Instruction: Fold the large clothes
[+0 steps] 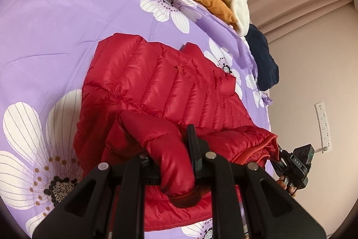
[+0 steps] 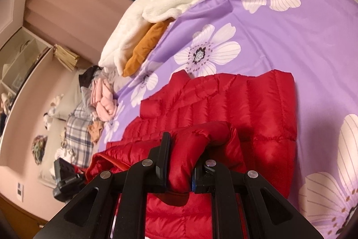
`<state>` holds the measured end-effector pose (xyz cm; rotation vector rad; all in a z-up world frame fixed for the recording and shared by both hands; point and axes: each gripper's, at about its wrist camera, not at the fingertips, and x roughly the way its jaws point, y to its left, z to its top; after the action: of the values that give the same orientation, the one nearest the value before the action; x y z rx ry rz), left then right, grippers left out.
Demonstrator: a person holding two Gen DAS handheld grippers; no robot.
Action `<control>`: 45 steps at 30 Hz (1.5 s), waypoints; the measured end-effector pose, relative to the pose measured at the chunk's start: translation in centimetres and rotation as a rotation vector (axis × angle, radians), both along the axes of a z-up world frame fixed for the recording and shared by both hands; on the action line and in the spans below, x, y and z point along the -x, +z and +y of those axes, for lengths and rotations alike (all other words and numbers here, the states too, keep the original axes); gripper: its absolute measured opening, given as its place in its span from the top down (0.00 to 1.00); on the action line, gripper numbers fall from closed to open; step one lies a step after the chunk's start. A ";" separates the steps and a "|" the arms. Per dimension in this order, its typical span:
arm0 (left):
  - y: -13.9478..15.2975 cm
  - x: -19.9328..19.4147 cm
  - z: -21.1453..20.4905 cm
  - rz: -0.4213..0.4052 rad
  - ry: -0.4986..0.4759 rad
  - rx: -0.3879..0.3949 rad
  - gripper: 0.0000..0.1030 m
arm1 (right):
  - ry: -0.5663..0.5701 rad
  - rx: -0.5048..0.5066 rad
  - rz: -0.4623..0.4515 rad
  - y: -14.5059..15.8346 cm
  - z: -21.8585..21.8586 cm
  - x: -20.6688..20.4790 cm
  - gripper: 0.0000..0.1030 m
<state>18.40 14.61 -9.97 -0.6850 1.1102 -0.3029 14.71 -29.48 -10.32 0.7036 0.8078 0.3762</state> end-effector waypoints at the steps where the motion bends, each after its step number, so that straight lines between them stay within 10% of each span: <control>1: -0.1 -0.2 0.0 0.004 0.001 0.000 0.85 | -0.001 -0.001 0.002 0.0 0.0 -0.1 0.86; 45: -3.4 -5.1 -0.9 0.112 0.038 -0.026 0.78 | -0.080 -0.131 0.136 -3.7 -1.7 -4.0 0.84</control>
<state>23.47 13.74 -13.33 -0.7058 1.2041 -0.2197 18.75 -31.21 -14.03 0.8888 0.8865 0.3130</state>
